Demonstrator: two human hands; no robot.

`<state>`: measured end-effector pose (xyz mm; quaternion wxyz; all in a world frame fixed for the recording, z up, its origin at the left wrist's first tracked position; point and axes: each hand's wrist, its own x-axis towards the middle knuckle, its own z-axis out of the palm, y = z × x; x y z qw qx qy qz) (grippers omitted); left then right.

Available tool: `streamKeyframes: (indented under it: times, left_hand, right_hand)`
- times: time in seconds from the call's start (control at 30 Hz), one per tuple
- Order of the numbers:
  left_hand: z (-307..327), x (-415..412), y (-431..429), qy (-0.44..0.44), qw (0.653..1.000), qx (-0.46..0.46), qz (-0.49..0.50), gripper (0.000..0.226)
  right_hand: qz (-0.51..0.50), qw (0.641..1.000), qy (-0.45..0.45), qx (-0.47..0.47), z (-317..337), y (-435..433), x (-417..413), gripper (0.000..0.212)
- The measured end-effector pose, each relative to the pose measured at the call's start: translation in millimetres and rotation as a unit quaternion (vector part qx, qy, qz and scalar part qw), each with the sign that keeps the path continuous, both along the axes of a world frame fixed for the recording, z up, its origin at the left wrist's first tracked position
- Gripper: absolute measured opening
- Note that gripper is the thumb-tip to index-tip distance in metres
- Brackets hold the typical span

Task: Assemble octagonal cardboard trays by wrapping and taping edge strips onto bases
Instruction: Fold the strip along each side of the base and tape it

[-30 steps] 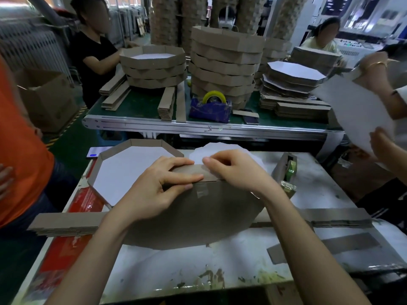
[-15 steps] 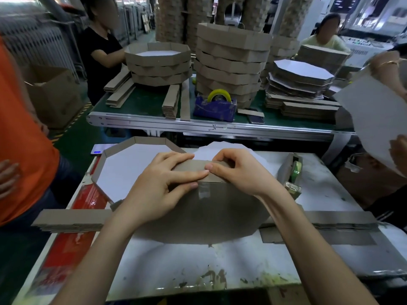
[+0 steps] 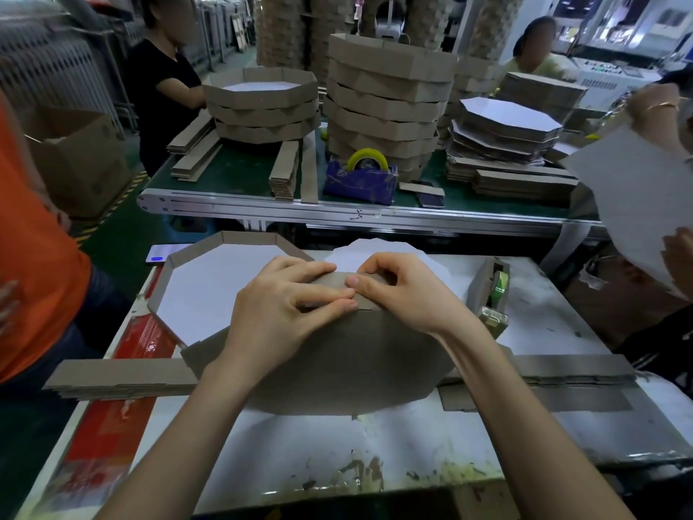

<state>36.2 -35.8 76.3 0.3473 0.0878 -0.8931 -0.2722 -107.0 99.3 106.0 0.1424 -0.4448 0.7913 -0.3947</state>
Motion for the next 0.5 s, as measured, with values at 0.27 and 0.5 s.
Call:
streamKeyframes:
  times: [0.27,0.5]
  left_hand:
    - [-9,2,-7,0.021,0.99,-0.137,-0.01,0.035]
    - [-11,-2,-15,-0.057,0.994,-0.097,-0.005,0.047]
  right_hand:
    - [0.005,1.0,-0.022,-0.017,-2,0,-1,0.022]
    - [-0.008,1.0,-0.016,-0.024,-4,-3,-1,0.022]
